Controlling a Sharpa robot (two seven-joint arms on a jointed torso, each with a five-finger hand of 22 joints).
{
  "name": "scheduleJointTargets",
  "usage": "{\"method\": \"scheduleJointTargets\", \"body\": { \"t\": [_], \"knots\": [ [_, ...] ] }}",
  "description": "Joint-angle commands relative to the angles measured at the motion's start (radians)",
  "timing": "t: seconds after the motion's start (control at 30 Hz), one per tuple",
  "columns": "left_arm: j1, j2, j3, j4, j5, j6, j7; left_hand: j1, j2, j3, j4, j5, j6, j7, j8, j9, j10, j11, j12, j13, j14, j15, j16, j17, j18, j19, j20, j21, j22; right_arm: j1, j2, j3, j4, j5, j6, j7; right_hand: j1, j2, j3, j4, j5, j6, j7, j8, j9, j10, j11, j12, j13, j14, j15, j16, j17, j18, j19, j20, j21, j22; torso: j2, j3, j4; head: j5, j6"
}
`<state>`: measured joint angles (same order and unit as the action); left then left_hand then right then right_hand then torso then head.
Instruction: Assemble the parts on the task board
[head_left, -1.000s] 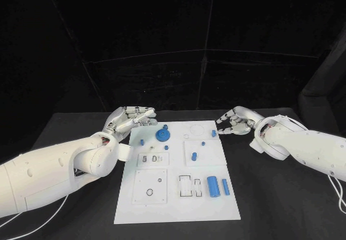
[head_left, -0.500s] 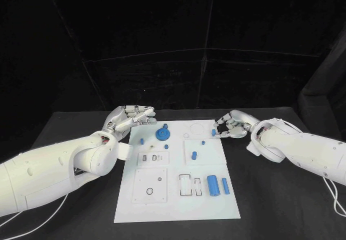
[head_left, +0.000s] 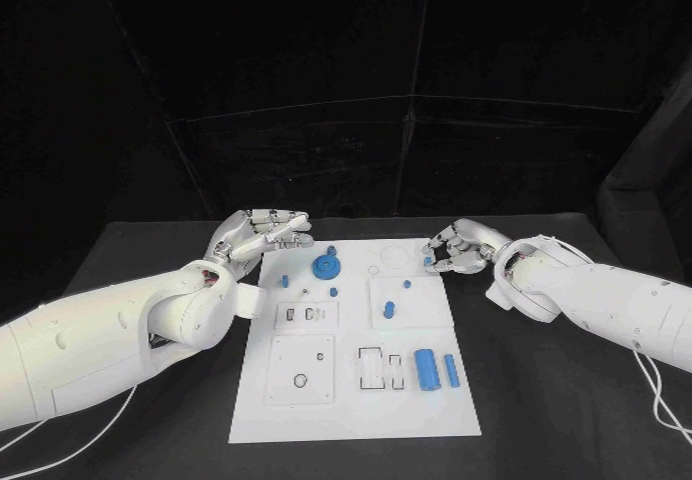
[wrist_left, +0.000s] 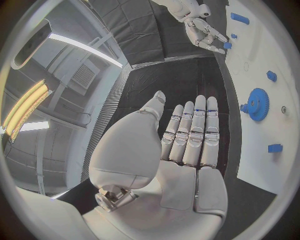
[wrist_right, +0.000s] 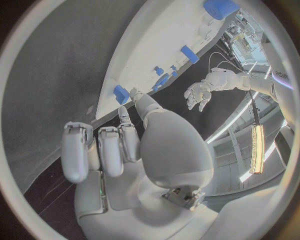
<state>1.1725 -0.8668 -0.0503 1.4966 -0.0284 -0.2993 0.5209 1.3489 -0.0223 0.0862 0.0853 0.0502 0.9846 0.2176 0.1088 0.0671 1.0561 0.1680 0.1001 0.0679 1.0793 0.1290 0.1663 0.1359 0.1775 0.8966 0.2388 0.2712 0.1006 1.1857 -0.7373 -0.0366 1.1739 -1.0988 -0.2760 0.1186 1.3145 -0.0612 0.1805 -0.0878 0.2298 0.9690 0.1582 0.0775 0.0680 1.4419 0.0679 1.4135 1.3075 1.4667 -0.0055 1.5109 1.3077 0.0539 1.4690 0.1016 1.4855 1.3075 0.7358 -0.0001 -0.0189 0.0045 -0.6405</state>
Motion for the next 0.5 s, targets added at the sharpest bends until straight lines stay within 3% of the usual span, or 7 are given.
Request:
{"method": "scheduleJointTargets", "body": {
  "t": [0.03,0.5],
  "knots": [
    [0.001,0.000,0.001,0.001,0.001,0.013,0.003,0.001,0.007,-0.002,-0.008,-0.002,0.005,0.001,-0.005,-0.001,0.008,-0.001,-0.007,-0.001,0.007,-0.002,-0.006,0.002,0.006,0.007,0.002,-0.007,-0.002,0.000,0.002,0.000,-0.001,-0.001,0.010,-0.013,0.004,0.009,0.007,-0.004,-0.006,0.010,-0.001,0.004,0.001,0.006,0.000,0.007,0.106,0.072,-0.004,0.004,0.105,-0.012,0.016,-0.006,0.003,0.056,0.000,0.0002,-0.0013,0.000,-0.001],
    [0.001,0.000,0.001,0.002,0.001,0.014,-0.002,0.001,0.007,-0.002,-0.008,-0.002,0.004,0.001,-0.006,-0.001,0.008,-0.001,-0.007,-0.001,0.007,-0.002,-0.006,0.002,0.006,0.008,0.002,-0.007,-0.002,-0.005,0.004,0.000,-0.009,-0.021,0.022,-0.037,0.006,0.008,0.009,-0.008,-0.007,0.012,-0.001,0.003,0.001,0.007,0.000,0.007,0.107,0.073,-0.004,0.004,0.106,-0.012,0.016,-0.006,0.004,0.058,0.000,0.0013,-0.0007,-0.001,-0.004]
  ]
}}
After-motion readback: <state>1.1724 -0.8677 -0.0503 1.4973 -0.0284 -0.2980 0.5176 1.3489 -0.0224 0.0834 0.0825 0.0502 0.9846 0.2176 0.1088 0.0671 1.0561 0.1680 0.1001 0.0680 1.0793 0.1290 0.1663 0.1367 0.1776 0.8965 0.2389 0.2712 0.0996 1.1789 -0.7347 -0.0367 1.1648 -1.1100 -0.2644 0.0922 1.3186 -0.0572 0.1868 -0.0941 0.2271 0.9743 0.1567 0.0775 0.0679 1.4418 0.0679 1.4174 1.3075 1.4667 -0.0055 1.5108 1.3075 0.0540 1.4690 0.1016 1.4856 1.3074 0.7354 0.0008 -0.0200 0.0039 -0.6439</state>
